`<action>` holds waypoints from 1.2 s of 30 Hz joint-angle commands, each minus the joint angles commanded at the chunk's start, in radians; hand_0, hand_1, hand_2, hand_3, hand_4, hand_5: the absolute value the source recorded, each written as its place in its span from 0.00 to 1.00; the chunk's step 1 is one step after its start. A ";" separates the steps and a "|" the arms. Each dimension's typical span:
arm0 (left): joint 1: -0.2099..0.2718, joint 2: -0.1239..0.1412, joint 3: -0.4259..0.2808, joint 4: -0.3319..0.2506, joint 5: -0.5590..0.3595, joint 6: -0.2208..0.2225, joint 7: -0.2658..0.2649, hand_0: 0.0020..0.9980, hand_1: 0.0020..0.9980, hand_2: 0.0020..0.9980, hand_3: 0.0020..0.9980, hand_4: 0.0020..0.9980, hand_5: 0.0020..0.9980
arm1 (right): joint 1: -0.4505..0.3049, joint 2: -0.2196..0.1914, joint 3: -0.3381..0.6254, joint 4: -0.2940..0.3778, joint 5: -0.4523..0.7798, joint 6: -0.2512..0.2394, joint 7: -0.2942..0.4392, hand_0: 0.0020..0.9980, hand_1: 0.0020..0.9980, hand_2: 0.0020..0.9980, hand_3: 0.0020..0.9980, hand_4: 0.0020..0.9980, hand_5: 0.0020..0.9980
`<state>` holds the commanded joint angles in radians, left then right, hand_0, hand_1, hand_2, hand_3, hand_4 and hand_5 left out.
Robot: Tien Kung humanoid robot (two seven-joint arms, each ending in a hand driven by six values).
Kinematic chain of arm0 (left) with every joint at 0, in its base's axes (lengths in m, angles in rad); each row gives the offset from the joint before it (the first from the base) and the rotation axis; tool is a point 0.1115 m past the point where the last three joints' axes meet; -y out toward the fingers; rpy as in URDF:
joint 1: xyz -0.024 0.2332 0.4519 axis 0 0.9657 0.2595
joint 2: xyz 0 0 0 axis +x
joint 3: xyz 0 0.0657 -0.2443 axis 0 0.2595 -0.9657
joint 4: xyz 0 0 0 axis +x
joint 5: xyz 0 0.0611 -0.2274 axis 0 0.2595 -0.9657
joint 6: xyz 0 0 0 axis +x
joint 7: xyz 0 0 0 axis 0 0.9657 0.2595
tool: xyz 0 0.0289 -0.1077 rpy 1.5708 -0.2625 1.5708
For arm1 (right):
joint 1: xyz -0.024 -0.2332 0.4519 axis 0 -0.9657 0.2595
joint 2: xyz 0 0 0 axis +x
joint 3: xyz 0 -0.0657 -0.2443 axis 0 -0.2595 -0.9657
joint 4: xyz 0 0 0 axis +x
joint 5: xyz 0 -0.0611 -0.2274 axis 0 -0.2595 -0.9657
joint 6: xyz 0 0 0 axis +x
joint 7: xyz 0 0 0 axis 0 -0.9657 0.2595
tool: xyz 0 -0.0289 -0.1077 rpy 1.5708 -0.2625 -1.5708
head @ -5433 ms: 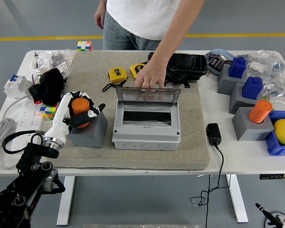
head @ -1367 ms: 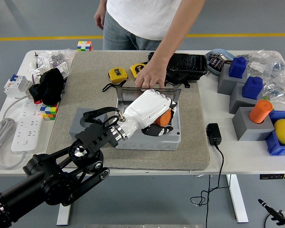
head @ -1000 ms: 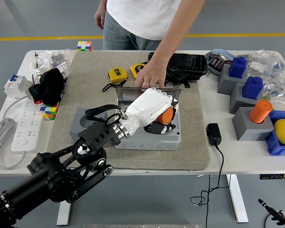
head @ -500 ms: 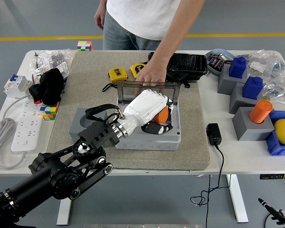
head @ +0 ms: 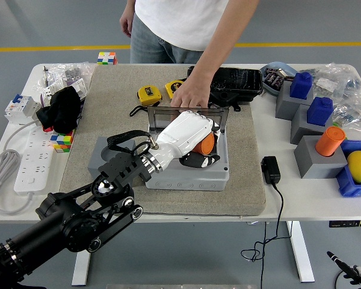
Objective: Fetch the battery,place it into the box,close the lid of the box
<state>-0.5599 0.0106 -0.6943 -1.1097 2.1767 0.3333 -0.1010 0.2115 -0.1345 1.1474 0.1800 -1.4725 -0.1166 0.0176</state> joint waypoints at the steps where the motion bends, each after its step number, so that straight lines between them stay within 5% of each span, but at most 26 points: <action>1: -0.001 -0.001 0.000 0.004 0.000 0.000 0.000 0.05 0.07 0.10 0.12 0.74 0.09 | 0.000 0.000 0.001 0.000 -0.001 0.000 0.000 0.89 0.86 0.80 0.84 1.00 1.00; 17: 0.004 0.000 -0.002 0.010 -0.009 0.001 -0.014 0.05 0.07 0.10 0.12 0.73 0.10 | -0.003 0.000 -0.001 0.000 -0.001 0.002 -0.001 0.88 0.86 0.80 0.84 1.00 1.00; 18: 0.004 0.000 -0.002 0.011 -0.012 0.002 -0.016 0.06 0.07 0.11 0.12 0.75 0.24 | -0.002 0.000 -0.003 0.000 0.000 0.002 0.000 0.88 0.86 0.80 0.84 1.00 1.00; 23: 0.006 0.001 -0.001 0.014 -0.021 0.000 -0.022 0.06 0.07 0.11 0.12 0.75 0.24 | -0.003 0.000 -0.004 0.000 0.002 0.002 0.000 0.88 0.86 0.80 0.84 1.00 1.00; 24: 0.007 0.001 -0.002 0.014 -0.023 -0.002 -0.023 0.06 0.08 0.11 0.12 0.78 0.37 | -0.003 0.000 -0.003 0.000 0.001 0.002 -0.001 0.88 0.86 0.80 0.84 1.00 1.00; 36: 0.006 0.000 -0.008 0.020 -0.029 -0.004 -0.029 0.07 0.08 0.11 0.12 0.80 0.48 | -0.004 0.000 -0.006 0.000 0.003 0.002 -0.001 0.88 0.85 0.80 0.84 1.00 1.00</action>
<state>-0.5541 0.0108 -0.7025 -1.0892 2.1481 0.3295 -0.1298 0.2074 -0.1347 1.1409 0.1800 -1.4696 -0.1142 0.0170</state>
